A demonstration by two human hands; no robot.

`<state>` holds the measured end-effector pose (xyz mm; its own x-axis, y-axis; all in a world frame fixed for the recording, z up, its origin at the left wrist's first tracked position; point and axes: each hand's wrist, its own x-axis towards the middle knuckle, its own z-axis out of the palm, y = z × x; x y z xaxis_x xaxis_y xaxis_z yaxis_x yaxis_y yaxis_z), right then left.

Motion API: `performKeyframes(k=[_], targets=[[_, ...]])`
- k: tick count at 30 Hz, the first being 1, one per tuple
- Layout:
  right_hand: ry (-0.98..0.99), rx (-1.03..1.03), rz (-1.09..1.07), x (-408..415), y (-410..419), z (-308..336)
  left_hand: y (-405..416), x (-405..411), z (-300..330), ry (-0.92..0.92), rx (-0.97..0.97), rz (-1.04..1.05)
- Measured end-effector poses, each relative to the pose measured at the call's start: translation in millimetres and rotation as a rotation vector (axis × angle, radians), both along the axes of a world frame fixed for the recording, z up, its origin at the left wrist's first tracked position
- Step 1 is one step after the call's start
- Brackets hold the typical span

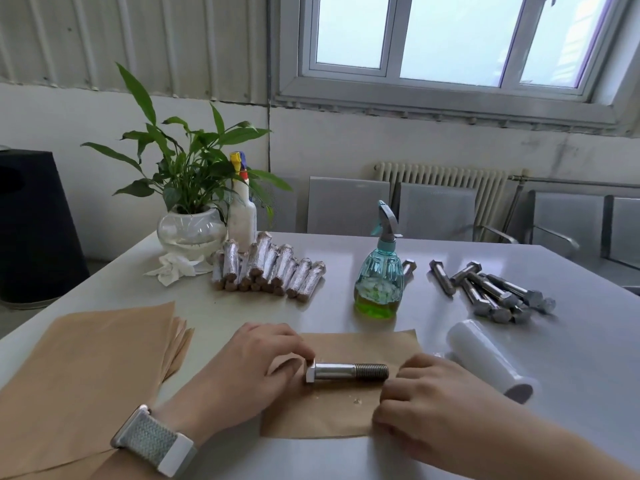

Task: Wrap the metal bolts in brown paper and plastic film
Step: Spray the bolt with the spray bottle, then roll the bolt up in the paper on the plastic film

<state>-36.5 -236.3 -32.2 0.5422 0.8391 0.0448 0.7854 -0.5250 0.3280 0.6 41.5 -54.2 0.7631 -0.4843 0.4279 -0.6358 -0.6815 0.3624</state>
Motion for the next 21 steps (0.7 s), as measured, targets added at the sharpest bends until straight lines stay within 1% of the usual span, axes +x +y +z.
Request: performKeyframes(k=[3, 6, 8, 10, 12, 14, 16, 21], targets=[[-0.045, 0.003, -0.032, 0.8, 3.2, 2.5, 1.7, -0.6, 0.7, 0.019, -0.001, -0.011], [-0.081, 0.107, -0.099, -0.6, 9.8, 5.1, 1.4, -0.8, 1.9, 0.037, -0.005, -0.018], [-0.072, 0.184, -0.169, 0.4, 13.9, 3.7, 1.2, -1.4, 3.9, 0.069, -0.022, -0.035], [-0.06, 0.193, -0.216, 5.1, 17.6, 2.4, 1.7, -1.1, 4.4, 0.09, -0.031, -0.044], [0.001, 0.224, -0.258, 14.2, 20.5, 4.0, 2.9, -0.7, 4.4, 0.088, -0.009, -0.026], [0.061, 0.305, -0.348, 24.8, 22.6, 8.1, 2.5, -0.5, 4.8, 0.076, 0.033, 0.006], [0.057, 0.34, -0.414, 34.9, 26.3, 13.8, -0.9, -1.7, 6.6, 0.05, 0.071, 0.048], [0.094, 0.385, -0.462, 47.4, 33.8, 12.5, -18.0, -6.1, 5.4, -0.09, 0.162, 0.154]])
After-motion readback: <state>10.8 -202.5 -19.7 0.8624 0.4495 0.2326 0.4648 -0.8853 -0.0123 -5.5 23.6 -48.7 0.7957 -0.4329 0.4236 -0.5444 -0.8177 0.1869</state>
